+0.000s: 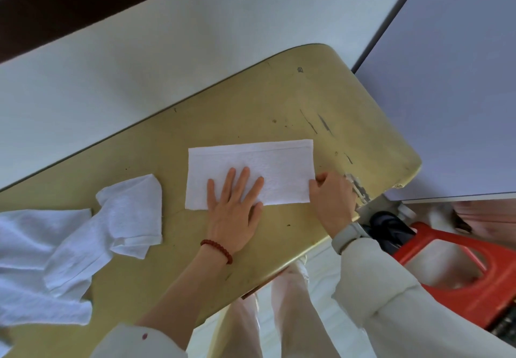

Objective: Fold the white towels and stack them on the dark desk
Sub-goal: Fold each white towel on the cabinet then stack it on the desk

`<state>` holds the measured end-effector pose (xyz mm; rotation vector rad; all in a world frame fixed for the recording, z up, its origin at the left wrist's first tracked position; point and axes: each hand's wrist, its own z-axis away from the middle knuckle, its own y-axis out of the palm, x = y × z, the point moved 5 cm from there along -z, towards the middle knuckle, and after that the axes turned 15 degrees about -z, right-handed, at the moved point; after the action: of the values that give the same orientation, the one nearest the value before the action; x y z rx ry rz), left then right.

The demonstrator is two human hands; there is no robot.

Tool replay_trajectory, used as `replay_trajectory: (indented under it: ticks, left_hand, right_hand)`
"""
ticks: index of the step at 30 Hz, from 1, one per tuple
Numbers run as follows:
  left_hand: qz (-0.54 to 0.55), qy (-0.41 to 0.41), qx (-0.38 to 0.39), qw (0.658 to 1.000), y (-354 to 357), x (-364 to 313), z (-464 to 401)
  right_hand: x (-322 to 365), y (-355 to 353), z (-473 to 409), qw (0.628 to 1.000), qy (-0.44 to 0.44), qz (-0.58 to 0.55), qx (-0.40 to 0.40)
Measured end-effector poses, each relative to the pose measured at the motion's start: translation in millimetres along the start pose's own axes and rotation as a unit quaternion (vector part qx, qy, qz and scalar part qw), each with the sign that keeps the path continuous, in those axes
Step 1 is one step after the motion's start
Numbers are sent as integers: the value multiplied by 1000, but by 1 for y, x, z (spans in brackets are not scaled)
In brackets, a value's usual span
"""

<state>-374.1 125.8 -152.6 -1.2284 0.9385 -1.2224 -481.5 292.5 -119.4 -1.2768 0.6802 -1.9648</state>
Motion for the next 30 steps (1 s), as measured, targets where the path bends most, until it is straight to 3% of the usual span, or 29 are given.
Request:
replay_trajectory:
  ticks: [7,10,13,16,19,22,26,30]
  left_hand:
    - [-6,-3,-2,1000,-1,0,0]
    - [-5,-3,2,1000,-3,0,0]
    - [-6,-6,-4,1000,-9,-1,-1]
    - [7,-15,-16,1000,-16,-2,-3]
    - [43,15,-41,998,-27,-8,-4]
    - [69,12,-79,994,-37,-4,-2]
    - [63,-79,-83,991,-33,25,14]
    - [74,-65,-76,992,-21,45,28]
  right_hand:
    - [3,6,-8,995,74,24,60]
    - [9,6,-1,999,14,14,29]
    - [15,2,5,995,-50,-79,19]
    - [21,-10,0,982,-53,-178,29]
    - [29,-30,-15,976,-54,-212,-15]
    - [47,-40,-19,971,-137,-188,-60]
    - [75,-15,19,929,-350,-100,-63]
    - [81,26,58,900,-426,-85,-30]
